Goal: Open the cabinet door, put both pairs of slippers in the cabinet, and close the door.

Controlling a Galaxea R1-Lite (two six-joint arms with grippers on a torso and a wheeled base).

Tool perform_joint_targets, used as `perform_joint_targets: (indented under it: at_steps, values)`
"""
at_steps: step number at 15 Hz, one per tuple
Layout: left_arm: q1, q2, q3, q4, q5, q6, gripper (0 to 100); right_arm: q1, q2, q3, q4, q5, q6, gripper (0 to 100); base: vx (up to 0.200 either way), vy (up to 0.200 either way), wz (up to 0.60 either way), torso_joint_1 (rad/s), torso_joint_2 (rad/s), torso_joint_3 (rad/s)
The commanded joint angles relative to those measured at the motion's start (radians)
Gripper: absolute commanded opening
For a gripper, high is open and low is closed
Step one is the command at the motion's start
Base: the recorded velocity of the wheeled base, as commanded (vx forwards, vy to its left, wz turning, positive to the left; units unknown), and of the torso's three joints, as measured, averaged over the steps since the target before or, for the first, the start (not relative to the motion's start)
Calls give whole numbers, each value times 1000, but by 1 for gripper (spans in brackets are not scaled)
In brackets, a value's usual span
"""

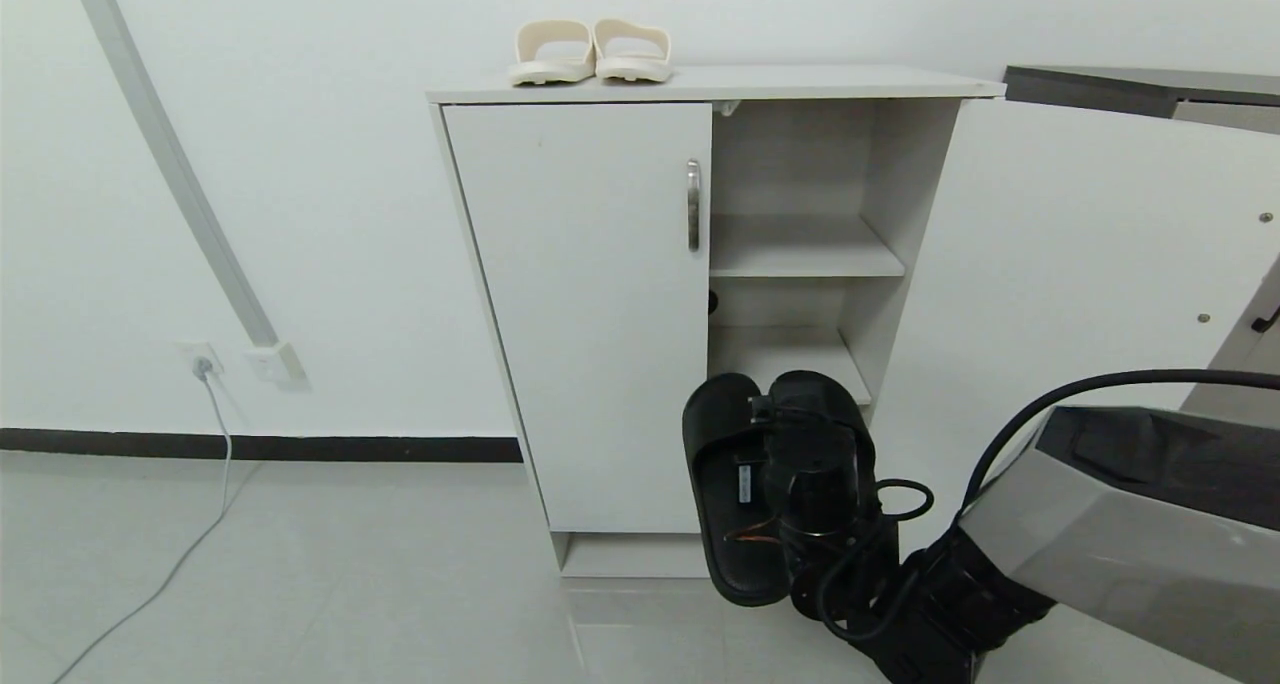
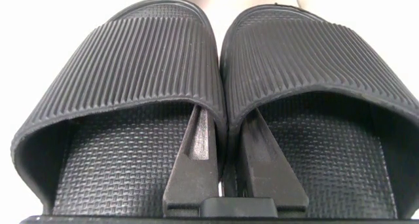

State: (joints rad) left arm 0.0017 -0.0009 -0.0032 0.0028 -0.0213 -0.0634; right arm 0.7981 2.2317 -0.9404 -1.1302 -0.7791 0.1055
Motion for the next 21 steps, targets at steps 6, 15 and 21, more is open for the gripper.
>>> perform_joint_targets:
  at_steps: [6,15,21]
  values:
    - [0,2,0,0,0,-4,0,-11,26,-5,-2,0,2,0,0,-133,0,4,2,1]
    - [0,2,0,0,1,-6,0,-39,55,-47,-2,24,16,0,0,0,0,0,0,0]
    - [0,2,0,0,0,-6,0,-42,57,-44,-2,41,22,0,0,0,0,0,0,0]
